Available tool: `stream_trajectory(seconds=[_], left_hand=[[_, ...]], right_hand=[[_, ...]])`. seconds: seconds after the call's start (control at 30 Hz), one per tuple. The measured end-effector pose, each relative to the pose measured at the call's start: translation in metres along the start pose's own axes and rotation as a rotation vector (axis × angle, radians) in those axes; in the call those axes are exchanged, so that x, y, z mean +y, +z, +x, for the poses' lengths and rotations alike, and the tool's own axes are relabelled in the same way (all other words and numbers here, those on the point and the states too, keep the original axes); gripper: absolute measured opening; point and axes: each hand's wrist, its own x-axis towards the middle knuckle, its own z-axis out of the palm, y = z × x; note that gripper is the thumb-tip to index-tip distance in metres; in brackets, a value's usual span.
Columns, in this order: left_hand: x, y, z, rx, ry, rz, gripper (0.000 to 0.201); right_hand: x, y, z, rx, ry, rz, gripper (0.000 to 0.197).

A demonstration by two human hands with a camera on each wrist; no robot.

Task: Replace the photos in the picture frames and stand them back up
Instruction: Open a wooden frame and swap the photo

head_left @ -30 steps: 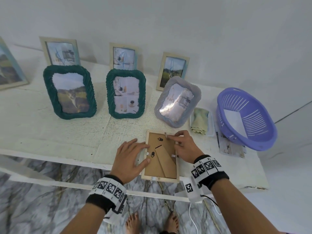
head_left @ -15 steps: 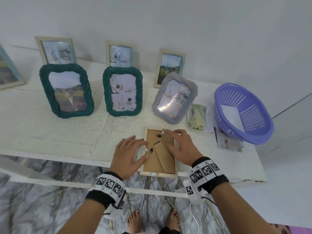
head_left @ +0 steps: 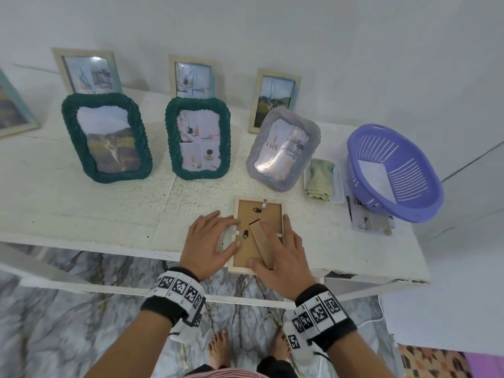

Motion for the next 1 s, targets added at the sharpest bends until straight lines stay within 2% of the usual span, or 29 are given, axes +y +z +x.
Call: stream_trajectory(seconds=[0.23,0.3,0.4,0.5,0.63,0.8,0.9,1.0], left_hand=[[0.002,-0.002,0.0,0.001,0.005,0.01,0.05],[0.002,-0.001,0.0,0.003,0.008,0.019,0.055],[0.002,0.002,0.0,0.033,-0.041,0.04,0.07],[0.009,0.001,0.003,-0.026,-0.102,0.028,0.077],[0.03,-0.005,0.002,-0.071,-0.153,-0.226,0.055],[0.067,-0.025,0.005,-0.006,-0.301,-0.828,0.039],[0.086,-0.034,0.011,-0.022,-0.227,-0.947,0.036],[0.102,-0.03,0.017,-0.155,-0.144,-0.887,0.038]], right_hand=[[0.0,-0.003,-0.002,-0.009,0.019,0.085,0.084],[0.002,-0.003,-0.005,0.062,-0.002,0.13,0.074],[0.004,0.001,-0.01,0.186,-0.048,0.066,0.061],[0.005,0.003,-0.011,0.21,-0.047,0.048,0.057],[0.0,-0.007,-0.008,0.193,0.001,0.153,0.057],[0.001,-0.039,-0.006,0.03,0.103,0.548,0.069],[0.001,-0.057,-0.005,-0.013,0.137,0.712,0.064],[0.003,-0.07,-0.005,0.056,0.207,0.78,0.07]])
